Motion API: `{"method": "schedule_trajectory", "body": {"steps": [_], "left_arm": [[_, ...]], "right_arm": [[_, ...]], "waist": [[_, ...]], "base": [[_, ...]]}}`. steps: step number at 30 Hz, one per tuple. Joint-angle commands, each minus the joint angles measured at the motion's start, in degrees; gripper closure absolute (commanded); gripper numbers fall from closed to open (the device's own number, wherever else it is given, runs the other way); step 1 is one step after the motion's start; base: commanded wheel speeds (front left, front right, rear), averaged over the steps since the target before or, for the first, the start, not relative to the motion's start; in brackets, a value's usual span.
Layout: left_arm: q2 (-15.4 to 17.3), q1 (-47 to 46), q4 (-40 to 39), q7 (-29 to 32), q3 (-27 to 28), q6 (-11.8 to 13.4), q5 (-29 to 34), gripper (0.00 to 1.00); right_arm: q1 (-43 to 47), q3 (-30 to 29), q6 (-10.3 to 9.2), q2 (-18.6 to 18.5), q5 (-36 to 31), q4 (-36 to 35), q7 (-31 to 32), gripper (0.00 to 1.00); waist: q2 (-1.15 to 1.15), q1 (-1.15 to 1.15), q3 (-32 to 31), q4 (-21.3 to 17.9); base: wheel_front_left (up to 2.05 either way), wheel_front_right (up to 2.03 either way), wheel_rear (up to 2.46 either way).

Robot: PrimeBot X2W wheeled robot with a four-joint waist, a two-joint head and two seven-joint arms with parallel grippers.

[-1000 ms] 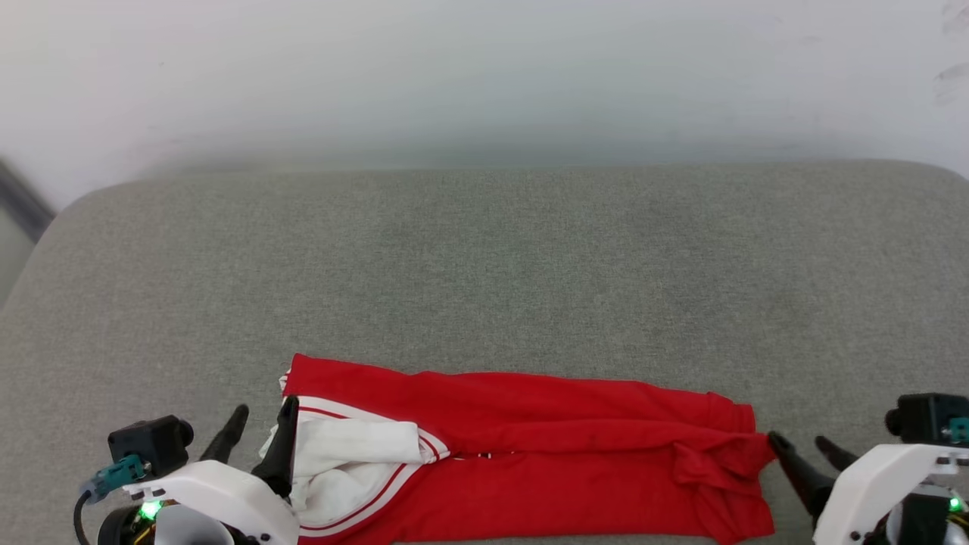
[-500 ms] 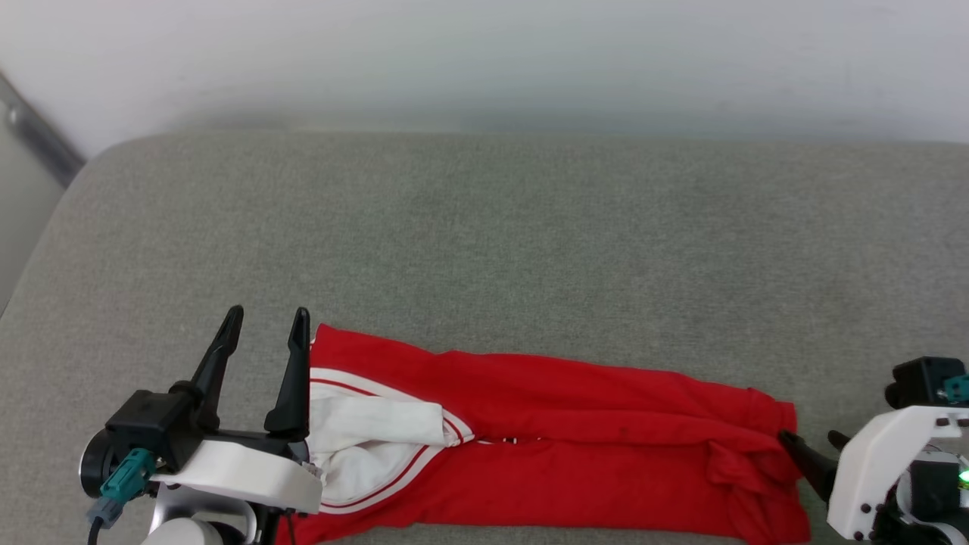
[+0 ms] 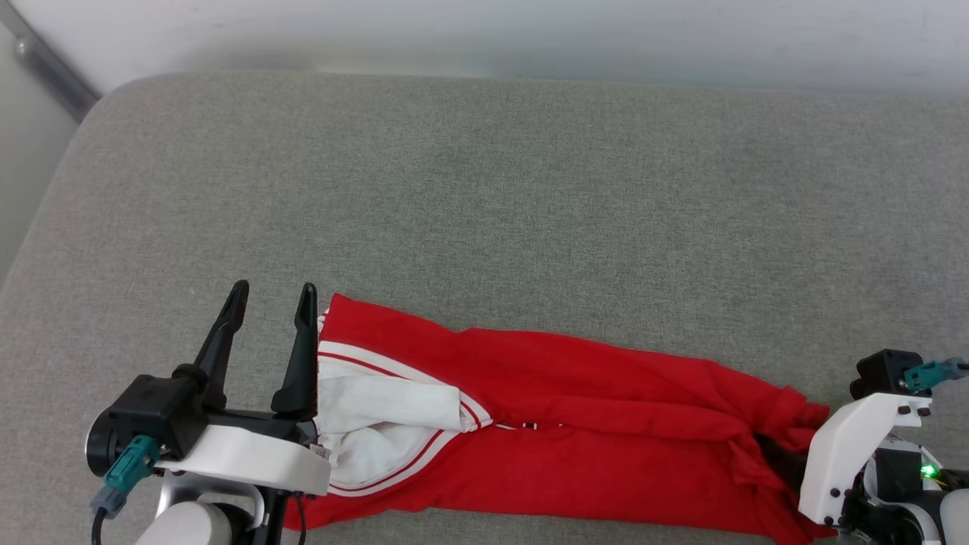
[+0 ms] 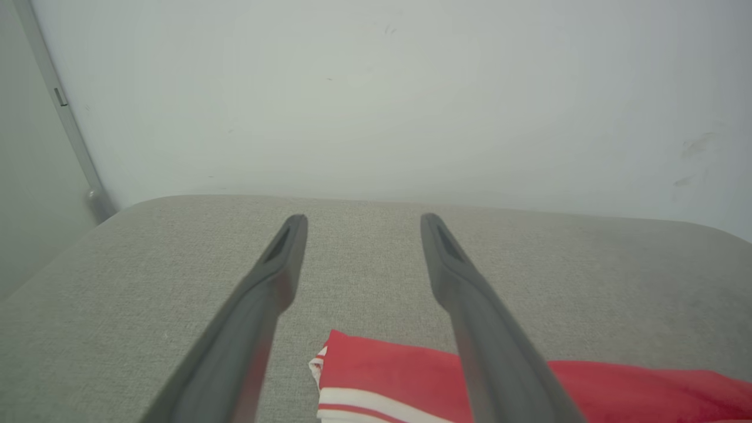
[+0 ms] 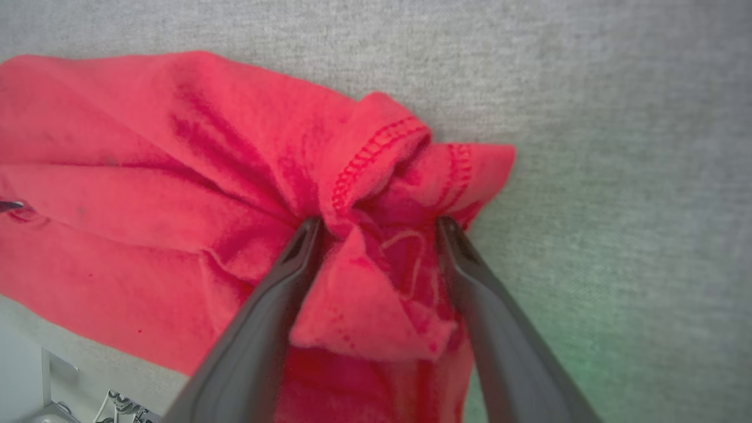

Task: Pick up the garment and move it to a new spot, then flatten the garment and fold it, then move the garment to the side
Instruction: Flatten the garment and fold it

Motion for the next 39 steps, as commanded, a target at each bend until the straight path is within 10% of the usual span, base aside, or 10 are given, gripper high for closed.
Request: {"method": "schedule_trajectory", "body": {"steps": [1,16,31,39], "left_arm": [[-0.07,-0.58,0.43,-0.34,0.14,-0.48,0.42,0.0],[1.05,2.07,1.46,0.24,-0.97,1.05,2.54,0.0],[2.17,3.94,0.33,1.41,-1.28,2.61,2.93,0.0],[2.42,3.92,-0.3,2.42,-2.11,2.72,2.94,0.0]], "right_arm": [[1.66,3.41,0.24,2.86,0.88,3.8,1.96,1.0],[-1.97,0.32,0.11,-2.72,2.64,0.42,-0.44,1.0],[0.1,-15.84,0.11,-3.36,0.2,-3.37,9.89,1.0],[-4.33,-22.77,0.12,5.83,22.91,-1.58,27.34,1.0]], "waist": [[0.0,0.0,-0.24,-0.16],[0.0,0.0,-6.18,-2.78],[0.0,0.0,-8.35,-6.29],[0.0,0.0,-9.7,-5.36]], "base": [[0.0,0.0,0.0],[0.0,0.0,0.0],[0.0,0.0,0.0],[0.0,0.0,0.0]]}}
